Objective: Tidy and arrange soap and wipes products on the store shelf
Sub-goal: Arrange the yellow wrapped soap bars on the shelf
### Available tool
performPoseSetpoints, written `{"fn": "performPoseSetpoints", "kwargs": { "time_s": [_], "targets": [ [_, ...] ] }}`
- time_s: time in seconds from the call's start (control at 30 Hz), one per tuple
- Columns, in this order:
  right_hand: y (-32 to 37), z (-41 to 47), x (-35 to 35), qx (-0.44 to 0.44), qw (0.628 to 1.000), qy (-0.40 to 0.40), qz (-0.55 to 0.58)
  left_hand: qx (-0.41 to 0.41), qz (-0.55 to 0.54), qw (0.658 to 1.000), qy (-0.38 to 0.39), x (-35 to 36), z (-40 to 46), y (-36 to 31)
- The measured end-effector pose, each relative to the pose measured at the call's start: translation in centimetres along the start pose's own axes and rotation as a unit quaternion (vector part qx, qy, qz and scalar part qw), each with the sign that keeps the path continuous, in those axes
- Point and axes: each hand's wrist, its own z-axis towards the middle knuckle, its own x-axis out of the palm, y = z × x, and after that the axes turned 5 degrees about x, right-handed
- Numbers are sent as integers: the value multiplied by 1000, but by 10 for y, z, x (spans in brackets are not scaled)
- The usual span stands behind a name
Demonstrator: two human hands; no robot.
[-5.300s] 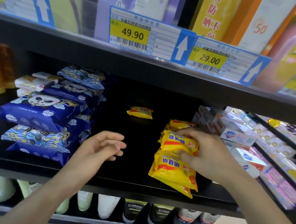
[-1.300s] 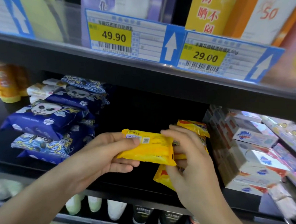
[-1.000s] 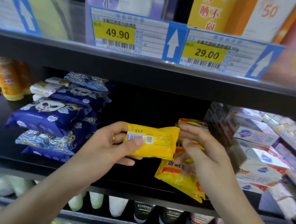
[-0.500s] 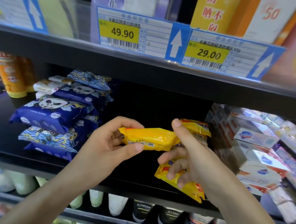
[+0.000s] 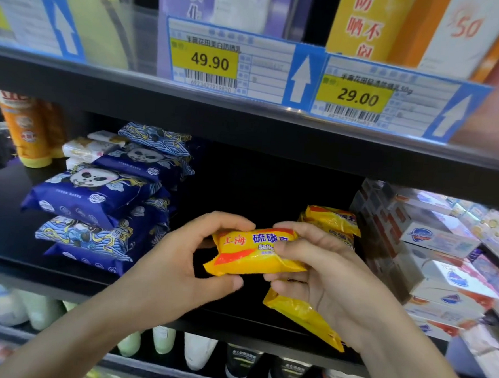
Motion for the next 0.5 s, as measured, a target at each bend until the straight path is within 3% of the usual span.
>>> {"fn": "performPoseSetpoints", "kwargs": {
  "time_s": [0.07, 0.17, 0.33, 0.4, 0.5],
  "targets": [
    [-1, 1, -3, -10, 1000, 1, 3, -13, 18, 999, 32, -1, 0, -4],
    [-4, 3, -6, -27, 1000, 5, -13, 13, 155, 987, 39, -1, 8, -8],
    [-4, 10, -7, -53, 990, -31, -129, 59, 295, 953, 38, -3, 32, -9],
    [-2, 13, -11, -86, 966, -68, -235, 50, 305, 950, 46, -3, 46, -6],
    [5, 18, -27, -184, 878, -166, -409, 15, 337, 939, 62, -2, 71, 3]
  ]
}}
